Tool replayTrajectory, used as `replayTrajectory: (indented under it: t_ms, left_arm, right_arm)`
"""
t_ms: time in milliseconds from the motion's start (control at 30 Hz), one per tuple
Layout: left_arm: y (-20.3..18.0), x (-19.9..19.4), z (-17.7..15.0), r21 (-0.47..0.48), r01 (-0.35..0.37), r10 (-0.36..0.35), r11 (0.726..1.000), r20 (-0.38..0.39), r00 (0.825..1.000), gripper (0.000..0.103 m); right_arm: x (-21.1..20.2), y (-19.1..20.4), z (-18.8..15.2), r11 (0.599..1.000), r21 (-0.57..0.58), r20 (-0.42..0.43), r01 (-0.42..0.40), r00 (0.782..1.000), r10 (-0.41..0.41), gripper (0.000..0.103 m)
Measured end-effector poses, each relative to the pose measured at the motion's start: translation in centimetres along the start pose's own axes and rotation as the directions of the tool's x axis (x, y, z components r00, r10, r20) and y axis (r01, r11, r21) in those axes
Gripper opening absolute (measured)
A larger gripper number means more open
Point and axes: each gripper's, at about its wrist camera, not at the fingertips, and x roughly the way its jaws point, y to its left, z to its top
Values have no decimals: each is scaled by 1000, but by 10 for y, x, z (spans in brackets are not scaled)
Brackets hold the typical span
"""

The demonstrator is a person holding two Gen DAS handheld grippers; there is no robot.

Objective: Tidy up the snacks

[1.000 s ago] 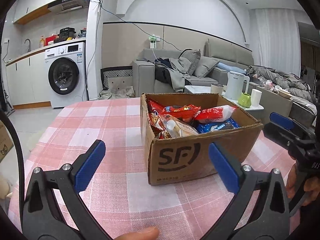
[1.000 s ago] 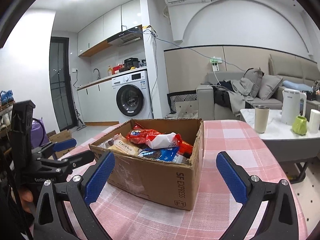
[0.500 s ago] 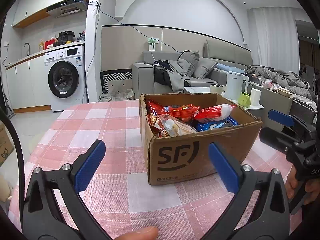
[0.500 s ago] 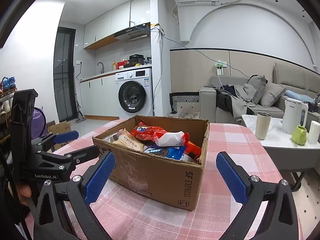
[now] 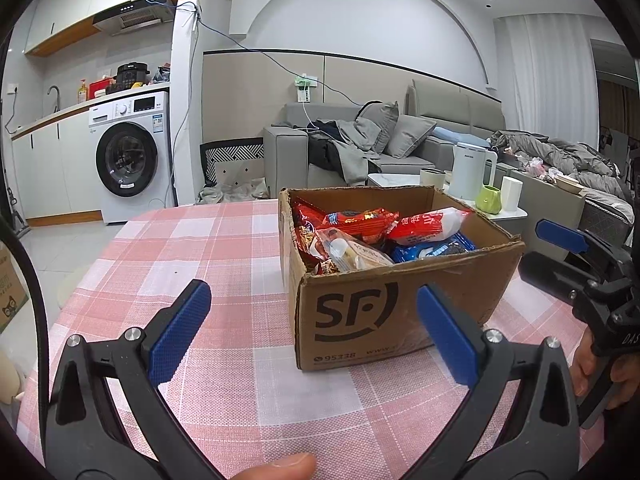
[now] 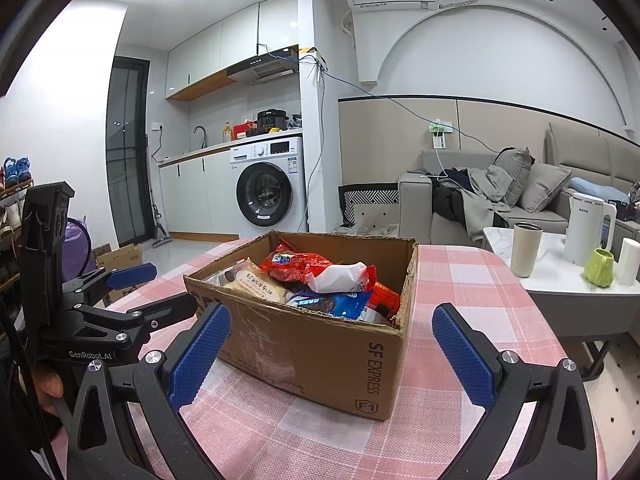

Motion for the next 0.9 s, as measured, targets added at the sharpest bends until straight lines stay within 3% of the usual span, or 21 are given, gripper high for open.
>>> replayTrajectory:
  t_ms: [900]
  left_arm:
    - [0, 0, 0, 0, 1, -1, 1000, 1, 1000, 103]
  right_arm:
    - [-1, -1, 1, 1000, 1, 1, 0, 1000, 0, 103]
